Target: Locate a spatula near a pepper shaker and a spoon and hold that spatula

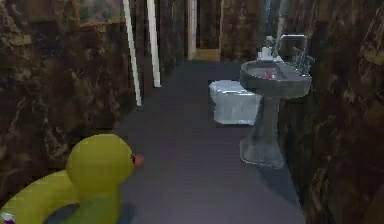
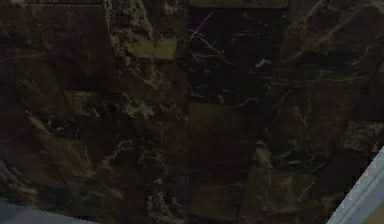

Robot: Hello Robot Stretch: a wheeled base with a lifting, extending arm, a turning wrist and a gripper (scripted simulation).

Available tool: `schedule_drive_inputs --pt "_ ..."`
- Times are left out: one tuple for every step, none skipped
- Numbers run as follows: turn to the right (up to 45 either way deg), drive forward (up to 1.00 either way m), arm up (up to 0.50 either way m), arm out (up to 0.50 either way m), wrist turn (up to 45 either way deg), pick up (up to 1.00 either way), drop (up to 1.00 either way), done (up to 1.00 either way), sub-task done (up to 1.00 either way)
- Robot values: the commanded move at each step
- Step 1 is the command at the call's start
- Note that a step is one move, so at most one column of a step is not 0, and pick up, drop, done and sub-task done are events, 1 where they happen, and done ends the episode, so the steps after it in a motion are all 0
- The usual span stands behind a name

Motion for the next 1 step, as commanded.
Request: schedule_drive_inputs --pt "0.0 1.0 0.0 0.0 0.0 0.0 0.0 0.0 0.0"
